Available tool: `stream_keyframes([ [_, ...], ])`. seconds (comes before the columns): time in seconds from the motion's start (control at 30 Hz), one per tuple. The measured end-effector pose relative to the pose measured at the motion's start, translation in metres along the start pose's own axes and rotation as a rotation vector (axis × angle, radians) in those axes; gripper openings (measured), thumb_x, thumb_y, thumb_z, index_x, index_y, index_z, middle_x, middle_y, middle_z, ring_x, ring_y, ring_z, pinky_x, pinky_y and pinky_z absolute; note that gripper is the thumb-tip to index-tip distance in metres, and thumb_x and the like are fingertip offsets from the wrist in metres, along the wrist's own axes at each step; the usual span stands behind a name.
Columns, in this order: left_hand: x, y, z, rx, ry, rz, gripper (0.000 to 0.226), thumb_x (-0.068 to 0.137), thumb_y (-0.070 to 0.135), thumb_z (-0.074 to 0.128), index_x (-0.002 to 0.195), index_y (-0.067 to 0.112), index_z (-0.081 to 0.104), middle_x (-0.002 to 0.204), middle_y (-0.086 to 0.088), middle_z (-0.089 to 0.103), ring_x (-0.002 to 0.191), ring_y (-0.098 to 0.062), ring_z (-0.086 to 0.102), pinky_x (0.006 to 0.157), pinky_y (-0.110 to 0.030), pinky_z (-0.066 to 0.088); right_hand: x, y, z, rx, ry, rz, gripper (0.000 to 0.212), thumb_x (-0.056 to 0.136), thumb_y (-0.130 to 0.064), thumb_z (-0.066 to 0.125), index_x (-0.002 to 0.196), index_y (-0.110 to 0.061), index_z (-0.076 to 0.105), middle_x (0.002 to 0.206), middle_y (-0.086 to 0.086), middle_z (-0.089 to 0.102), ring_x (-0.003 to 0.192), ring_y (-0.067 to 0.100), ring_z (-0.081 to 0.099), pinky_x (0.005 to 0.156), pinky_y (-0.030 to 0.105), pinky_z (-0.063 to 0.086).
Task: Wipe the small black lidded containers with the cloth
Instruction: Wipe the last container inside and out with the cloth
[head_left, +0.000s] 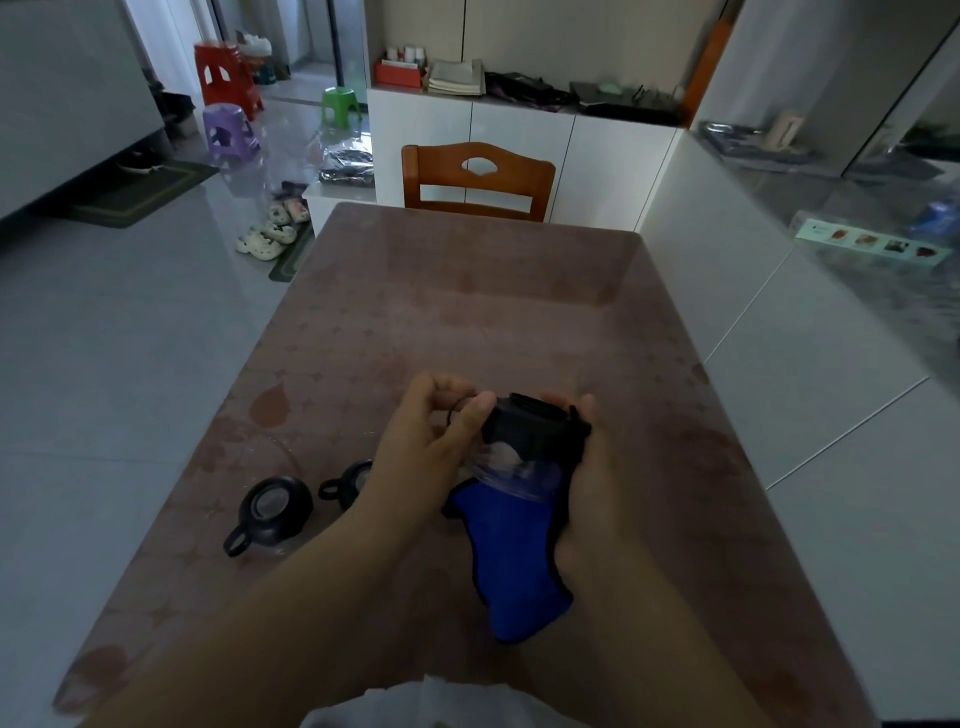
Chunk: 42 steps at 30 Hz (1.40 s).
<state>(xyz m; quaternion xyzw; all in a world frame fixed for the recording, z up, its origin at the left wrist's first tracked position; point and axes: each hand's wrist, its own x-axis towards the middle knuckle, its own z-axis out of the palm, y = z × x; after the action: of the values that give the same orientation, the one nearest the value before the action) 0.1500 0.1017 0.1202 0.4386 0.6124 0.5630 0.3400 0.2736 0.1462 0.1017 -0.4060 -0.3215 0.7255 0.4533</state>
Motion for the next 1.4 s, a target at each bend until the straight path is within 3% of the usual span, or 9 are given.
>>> stream_keyframes([
  [0.1,-0.006,0.0,0.004,0.118,0.003,0.034,0.013,0.09,0.036,0.048,0.092,0.023,0.051,0.093,0.003,0.058,0.077,0.002,0.058,0.062,-0.005,0.045,0.002,0.0,0.003,-0.067,0.076,-0.033,0.048,0.081,-0.061,0.048,0.103,-0.021,0.063,0.111,0.009,0.067,0.1,0.028,0.064,0.087,0.044,0.052],
  [0.33,-0.021,0.002,0.007,0.187,-0.121,-0.083,0.125,0.043,0.062,0.067,0.148,0.024,0.011,0.137,0.011,0.013,0.119,-0.003,0.033,0.088,-0.003,0.034,-0.012,0.001,0.006,-0.278,-0.064,-0.172,0.059,0.074,-0.067,0.043,0.119,-0.031,0.054,0.116,-0.004,0.064,0.104,0.015,0.063,0.083,0.032,0.052],
  [0.43,-0.014,0.003,-0.001,0.036,-0.132,-0.058,0.115,0.046,0.043,0.076,0.145,0.024,0.021,0.133,0.007,0.027,0.102,0.007,0.045,0.07,0.006,0.039,-0.016,0.005,0.009,-0.316,-0.124,-0.246,0.044,0.076,-0.068,0.043,0.109,-0.041,0.054,0.116,-0.005,0.064,0.106,0.015,0.064,0.086,0.036,0.053],
  [0.7,-0.014,0.001,-0.01,-0.131,-0.171,-0.032,0.074,0.048,0.034,0.08,0.111,0.038,0.042,0.122,0.015,0.051,0.098,-0.001,0.064,0.078,-0.017,0.055,-0.014,0.01,0.01,-0.274,-0.109,-0.406,0.041,0.078,-0.071,0.046,0.101,-0.042,0.062,0.106,-0.012,0.068,0.104,0.017,0.065,0.084,0.031,0.055],
  [0.8,-0.017,-0.008,-0.009,-0.207,-0.268,-0.108,0.061,0.058,0.034,0.083,0.109,0.031,0.048,0.111,0.012,0.063,0.097,-0.002,0.066,0.082,-0.021,0.055,-0.009,0.01,0.003,-0.254,-0.093,-0.405,0.032,0.09,-0.05,0.037,0.101,-0.037,0.064,0.11,-0.011,0.066,0.111,0.02,0.061,0.093,0.039,0.051],
  [0.93,-0.02,-0.016,-0.002,-0.135,-0.274,-0.202,0.055,0.063,0.057,0.071,0.11,0.035,0.051,0.111,0.011,0.064,0.091,0.005,0.064,0.077,-0.014,0.053,-0.01,0.012,-0.005,-0.332,-0.097,-0.334,0.031,0.09,-0.047,0.039,0.107,-0.033,0.061,0.108,-0.018,0.066,0.107,0.009,0.062,0.09,0.029,0.051],
  [1.07,-0.019,-0.015,0.004,-0.101,-0.38,-0.235,0.044,0.061,0.045,0.069,0.101,0.042,0.053,0.1,0.019,0.067,0.087,0.012,0.062,0.072,-0.01,0.051,-0.014,0.014,-0.01,-0.366,-0.157,-0.238,0.034,0.084,-0.053,0.041,0.11,-0.038,0.058,0.105,-0.024,0.064,0.094,-0.007,0.063,0.077,0.017,0.052],
  [1.27,-0.01,-0.023,-0.001,-0.065,-0.495,-0.231,0.067,0.054,0.045,0.079,0.116,0.036,0.054,0.116,0.01,0.064,0.106,-0.007,0.063,0.093,-0.036,0.053,-0.018,0.014,-0.021,-0.27,-0.148,-0.183,0.029,0.087,-0.055,0.046,0.106,-0.042,0.065,0.129,-0.004,0.059,0.118,0.02,0.058,0.102,0.048,0.044],
  [1.4,-0.008,-0.028,0.002,-0.1,-0.414,-0.282,0.067,0.047,0.045,0.082,0.108,0.043,0.055,0.112,0.013,0.066,0.106,-0.012,0.064,0.096,-0.044,0.051,-0.016,0.002,-0.035,-0.314,-0.154,-0.187,0.054,0.066,-0.074,0.059,0.112,-0.045,0.062,0.135,-0.009,0.055,0.128,0.016,0.049,0.108,0.049,0.038],
])
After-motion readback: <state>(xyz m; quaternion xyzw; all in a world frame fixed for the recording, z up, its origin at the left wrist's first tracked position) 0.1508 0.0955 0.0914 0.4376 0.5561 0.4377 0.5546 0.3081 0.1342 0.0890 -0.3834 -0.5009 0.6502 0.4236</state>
